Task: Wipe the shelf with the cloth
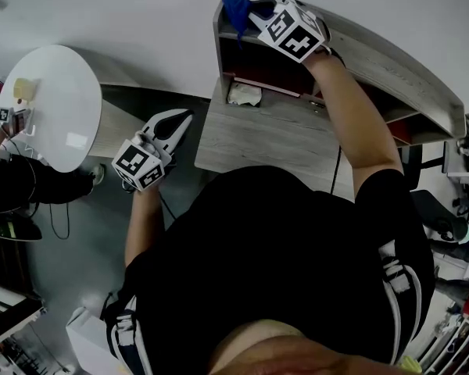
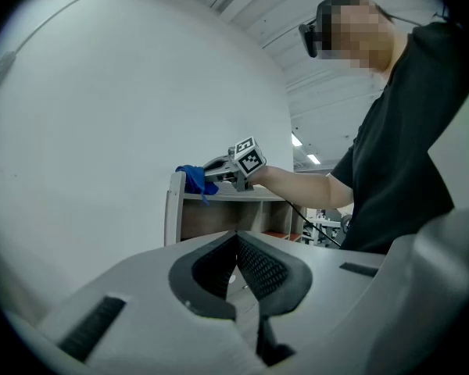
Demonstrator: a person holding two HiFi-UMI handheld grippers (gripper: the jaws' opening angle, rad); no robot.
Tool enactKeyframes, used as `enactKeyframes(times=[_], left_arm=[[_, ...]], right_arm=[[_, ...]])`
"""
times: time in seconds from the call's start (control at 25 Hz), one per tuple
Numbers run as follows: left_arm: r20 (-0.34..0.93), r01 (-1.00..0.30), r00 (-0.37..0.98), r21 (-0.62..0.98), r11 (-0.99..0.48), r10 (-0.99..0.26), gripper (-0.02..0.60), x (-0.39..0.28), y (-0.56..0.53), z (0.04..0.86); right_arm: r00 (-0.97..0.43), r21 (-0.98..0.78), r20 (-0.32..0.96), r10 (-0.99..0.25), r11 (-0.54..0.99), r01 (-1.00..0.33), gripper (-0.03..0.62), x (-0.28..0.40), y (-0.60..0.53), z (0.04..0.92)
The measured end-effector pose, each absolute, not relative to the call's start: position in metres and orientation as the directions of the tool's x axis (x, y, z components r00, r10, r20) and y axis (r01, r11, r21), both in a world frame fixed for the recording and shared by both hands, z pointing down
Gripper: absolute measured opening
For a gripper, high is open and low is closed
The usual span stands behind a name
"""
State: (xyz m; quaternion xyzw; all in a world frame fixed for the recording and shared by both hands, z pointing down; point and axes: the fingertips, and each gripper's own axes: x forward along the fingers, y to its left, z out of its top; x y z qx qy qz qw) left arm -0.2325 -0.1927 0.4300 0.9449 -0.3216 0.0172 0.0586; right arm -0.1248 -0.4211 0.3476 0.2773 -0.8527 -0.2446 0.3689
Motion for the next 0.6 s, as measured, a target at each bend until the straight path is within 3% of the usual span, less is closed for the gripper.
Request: enactKeyframes(times=[0.6], left_arm=[[0.085, -0.607, 0.794, 0.093, -0.789, -0.601, 0.017, -0.242, -0.184, 0.431]], right_arm=[[-0.507, 0.630, 0.580, -0.637, 0.746, -0.216, 0.054, -0.140, -0.431, 0.378]])
